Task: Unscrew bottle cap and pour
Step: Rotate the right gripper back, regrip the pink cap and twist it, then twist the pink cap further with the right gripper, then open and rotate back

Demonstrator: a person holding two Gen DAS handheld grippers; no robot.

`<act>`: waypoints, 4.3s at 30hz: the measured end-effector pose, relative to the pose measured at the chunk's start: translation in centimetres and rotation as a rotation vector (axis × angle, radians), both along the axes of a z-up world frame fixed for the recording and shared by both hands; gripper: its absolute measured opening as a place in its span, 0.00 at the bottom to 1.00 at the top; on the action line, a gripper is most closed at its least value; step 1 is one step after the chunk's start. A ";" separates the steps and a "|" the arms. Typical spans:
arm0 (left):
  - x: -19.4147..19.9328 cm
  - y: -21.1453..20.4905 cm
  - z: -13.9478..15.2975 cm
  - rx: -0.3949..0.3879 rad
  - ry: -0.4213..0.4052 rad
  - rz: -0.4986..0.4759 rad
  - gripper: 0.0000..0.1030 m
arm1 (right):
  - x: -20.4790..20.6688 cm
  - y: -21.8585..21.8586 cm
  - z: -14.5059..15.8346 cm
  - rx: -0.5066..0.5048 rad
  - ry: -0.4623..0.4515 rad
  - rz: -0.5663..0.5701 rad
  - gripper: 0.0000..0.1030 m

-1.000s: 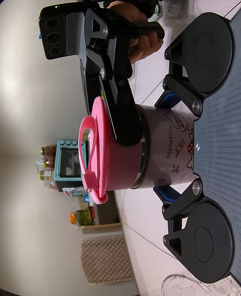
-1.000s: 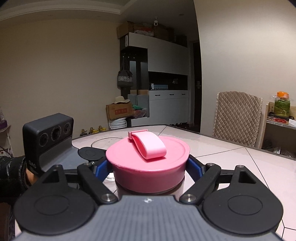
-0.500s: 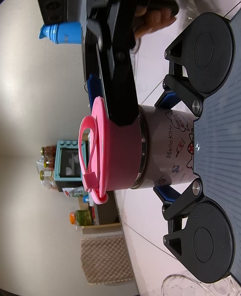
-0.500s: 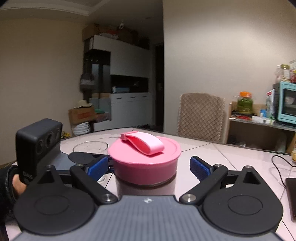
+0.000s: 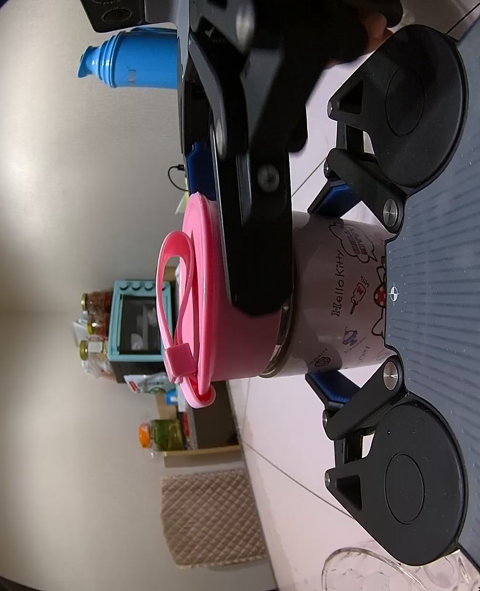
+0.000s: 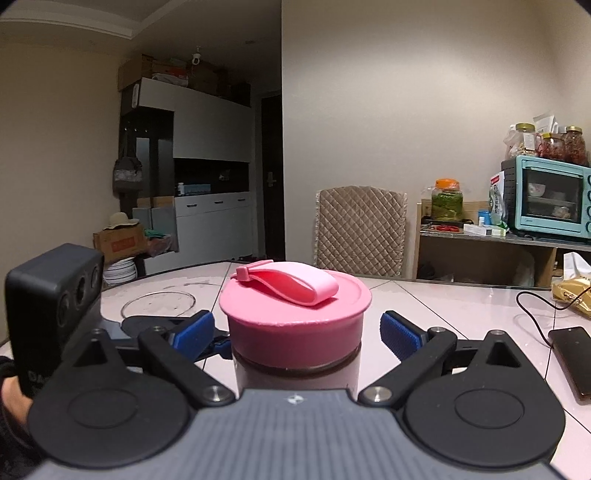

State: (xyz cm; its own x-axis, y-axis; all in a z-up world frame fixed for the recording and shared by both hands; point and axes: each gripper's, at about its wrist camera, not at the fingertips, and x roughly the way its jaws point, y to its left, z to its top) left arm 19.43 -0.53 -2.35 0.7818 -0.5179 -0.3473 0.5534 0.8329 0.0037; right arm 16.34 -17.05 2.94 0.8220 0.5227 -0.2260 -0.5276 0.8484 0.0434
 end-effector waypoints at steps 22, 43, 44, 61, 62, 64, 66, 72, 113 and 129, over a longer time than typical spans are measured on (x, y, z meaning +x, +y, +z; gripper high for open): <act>0.0 0.0 0.0 0.000 0.000 -0.001 0.87 | 0.4 1.0 -0.8 0.023 -0.011 -0.035 0.83; 0.0 0.0 0.0 0.001 -0.001 -0.001 0.87 | 6.3 -4.2 0.8 -0.006 0.072 0.490 0.83; 0.0 -0.1 0.0 0.001 -0.001 -0.001 0.87 | 6.5 -4.3 0.9 -0.011 0.073 0.506 0.83; 0.0 -0.1 0.0 0.002 -0.001 -0.001 0.87 | 3.8 -4.5 1.3 0.004 0.077 0.371 0.97; 0.0 -0.1 0.0 0.001 -0.001 -0.001 0.87 | 3.2 -4.3 1.2 0.007 0.079 0.341 0.97; 0.0 -0.1 0.0 0.001 -0.001 -0.002 0.87 | 2.1 -4.1 0.9 0.021 0.061 0.288 0.97; 0.0 -0.1 0.0 0.001 -0.001 -0.002 0.87 | 1.0 -3.6 0.7 0.028 0.029 0.235 0.97; 0.0 -0.1 0.0 0.001 0.000 -0.003 0.87 | 0.1 -2.3 0.6 0.014 -0.004 0.112 0.97; 0.0 -0.1 -0.1 0.000 0.000 -0.004 0.87 | 1.7 -1.2 -0.6 -0.012 0.017 0.135 0.83; 0.0 -0.1 -0.1 0.000 0.000 -0.004 0.87 | 4.9 -5.4 1.1 -0.031 0.059 0.455 0.83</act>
